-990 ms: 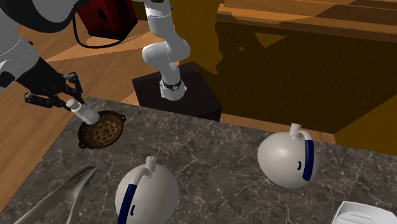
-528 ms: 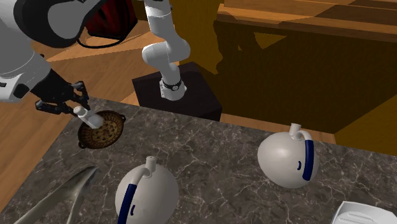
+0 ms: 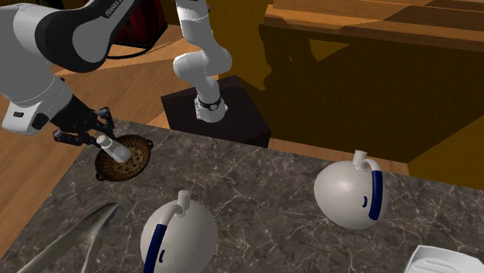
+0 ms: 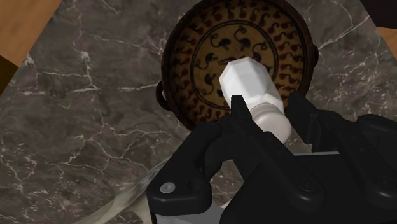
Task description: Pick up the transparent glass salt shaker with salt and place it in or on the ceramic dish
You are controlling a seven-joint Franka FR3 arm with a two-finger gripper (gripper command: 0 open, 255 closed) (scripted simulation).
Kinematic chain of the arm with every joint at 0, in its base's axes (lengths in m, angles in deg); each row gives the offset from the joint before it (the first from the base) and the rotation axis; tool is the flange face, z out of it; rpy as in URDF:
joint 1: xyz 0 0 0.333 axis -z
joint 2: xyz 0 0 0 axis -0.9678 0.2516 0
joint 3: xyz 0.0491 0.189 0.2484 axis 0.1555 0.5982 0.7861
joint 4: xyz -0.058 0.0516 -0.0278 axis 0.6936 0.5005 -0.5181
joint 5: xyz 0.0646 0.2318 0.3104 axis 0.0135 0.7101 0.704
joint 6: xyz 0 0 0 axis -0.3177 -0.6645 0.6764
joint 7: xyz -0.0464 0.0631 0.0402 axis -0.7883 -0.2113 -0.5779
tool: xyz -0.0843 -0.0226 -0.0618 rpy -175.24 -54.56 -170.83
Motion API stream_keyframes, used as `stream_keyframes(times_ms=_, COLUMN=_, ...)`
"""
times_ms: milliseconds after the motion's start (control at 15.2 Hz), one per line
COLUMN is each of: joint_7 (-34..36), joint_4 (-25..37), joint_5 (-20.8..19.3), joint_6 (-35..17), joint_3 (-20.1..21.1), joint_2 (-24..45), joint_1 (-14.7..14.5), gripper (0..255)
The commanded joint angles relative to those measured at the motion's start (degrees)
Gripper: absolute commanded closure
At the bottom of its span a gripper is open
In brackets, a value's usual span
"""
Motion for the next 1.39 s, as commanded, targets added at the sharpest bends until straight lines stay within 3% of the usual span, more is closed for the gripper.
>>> stream_keyframes(times_ms=0, joint_7=0.0, joint_4=-0.07, joint_5=0.0, joint_6=-0.09, joint_3=0.0, joint_2=0.0, joint_1=0.0, gripper=255)
stream_keyframes(times_ms=264, joint_7=0.0, joint_4=-0.07, joint_5=0.0, joint_6=-0.09, joint_3=0.0, joint_2=0.0, joint_1=0.0, gripper=255)
stream_keyframes(times_ms=330, joint_7=0.0, joint_4=-0.07, joint_5=0.0, joint_6=-0.09, joint_3=0.0, joint_2=0.0, joint_1=0.0, gripper=0)
stream_keyframes(times_ms=660, joint_7=0.0, joint_4=-0.07, joint_5=0.0, joint_6=-0.09, joint_3=0.0, joint_2=0.0, joint_1=0.0, gripper=0)
stream_keyframes(times_ms=924, joint_7=-1.28, joint_4=9.49, joint_5=1.52, joint_6=7.41, joint_3=-0.73, joint_2=2.61, joint_1=-0.13, gripper=0)
stream_keyframes(times_ms=1320, joint_7=-1.28, joint_4=9.49, joint_5=1.52, joint_6=7.41, joint_3=-0.73, joint_2=2.61, joint_1=-0.13, gripper=0)
